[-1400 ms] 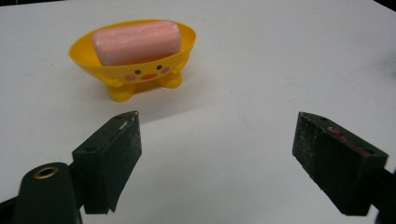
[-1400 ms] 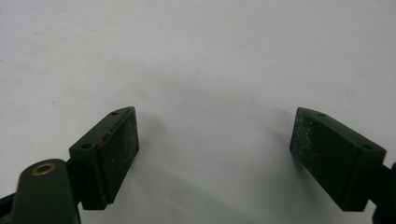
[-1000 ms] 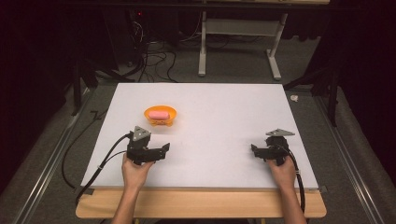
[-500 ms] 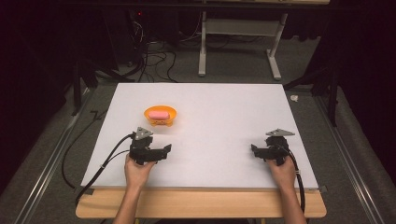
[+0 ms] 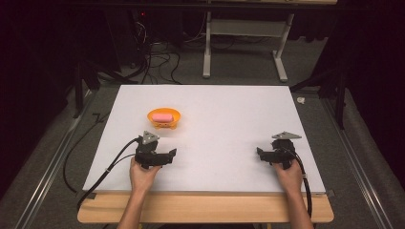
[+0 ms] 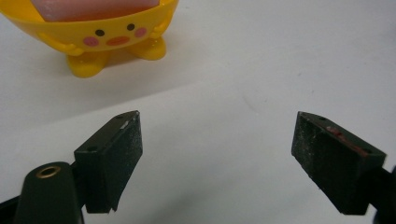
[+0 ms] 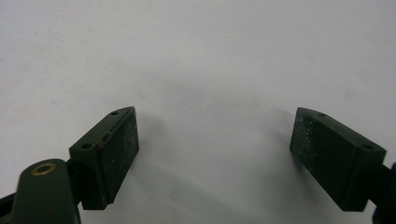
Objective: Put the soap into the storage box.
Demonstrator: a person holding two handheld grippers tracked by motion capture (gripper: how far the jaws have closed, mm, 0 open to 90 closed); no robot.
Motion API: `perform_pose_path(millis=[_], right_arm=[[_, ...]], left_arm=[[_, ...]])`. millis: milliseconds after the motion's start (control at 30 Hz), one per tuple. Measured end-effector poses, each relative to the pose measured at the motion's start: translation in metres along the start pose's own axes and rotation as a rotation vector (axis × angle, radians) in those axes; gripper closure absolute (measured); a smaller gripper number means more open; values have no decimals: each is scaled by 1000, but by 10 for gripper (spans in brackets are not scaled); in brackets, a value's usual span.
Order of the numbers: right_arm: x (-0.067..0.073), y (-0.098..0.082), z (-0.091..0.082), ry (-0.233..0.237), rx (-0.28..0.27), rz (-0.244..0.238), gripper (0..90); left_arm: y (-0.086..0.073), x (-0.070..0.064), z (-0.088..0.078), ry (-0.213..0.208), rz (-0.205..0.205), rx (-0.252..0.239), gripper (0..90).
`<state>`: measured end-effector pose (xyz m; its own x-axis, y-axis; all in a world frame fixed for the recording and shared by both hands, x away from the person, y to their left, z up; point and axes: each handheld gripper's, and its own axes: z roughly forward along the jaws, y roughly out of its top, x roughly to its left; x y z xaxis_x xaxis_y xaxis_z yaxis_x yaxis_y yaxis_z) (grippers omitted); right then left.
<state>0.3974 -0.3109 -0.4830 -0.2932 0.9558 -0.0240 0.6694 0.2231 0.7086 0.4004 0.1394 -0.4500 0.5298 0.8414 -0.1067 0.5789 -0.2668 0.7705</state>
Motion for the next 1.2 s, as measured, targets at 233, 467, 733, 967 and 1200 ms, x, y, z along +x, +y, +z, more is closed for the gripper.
perform_pose_path(millis=[233,467,733,967,1200], right_arm=[[0,0,0,0,0,0,160],[0,0,0,0,0,-1,160],[0,0,0,0,1,-1,160],[0,0,0,0,0,0,160],[0,0,0,0,0,0,160]], left_arm=[[-1,-1,7,-8,-6,0,170],[-4,-2,14,2,5,21,171],[-5,-3,19,4,18,25,173],[-6,-4,23,9,38,28,173],[-7,-4,27,13,45,25,173]])
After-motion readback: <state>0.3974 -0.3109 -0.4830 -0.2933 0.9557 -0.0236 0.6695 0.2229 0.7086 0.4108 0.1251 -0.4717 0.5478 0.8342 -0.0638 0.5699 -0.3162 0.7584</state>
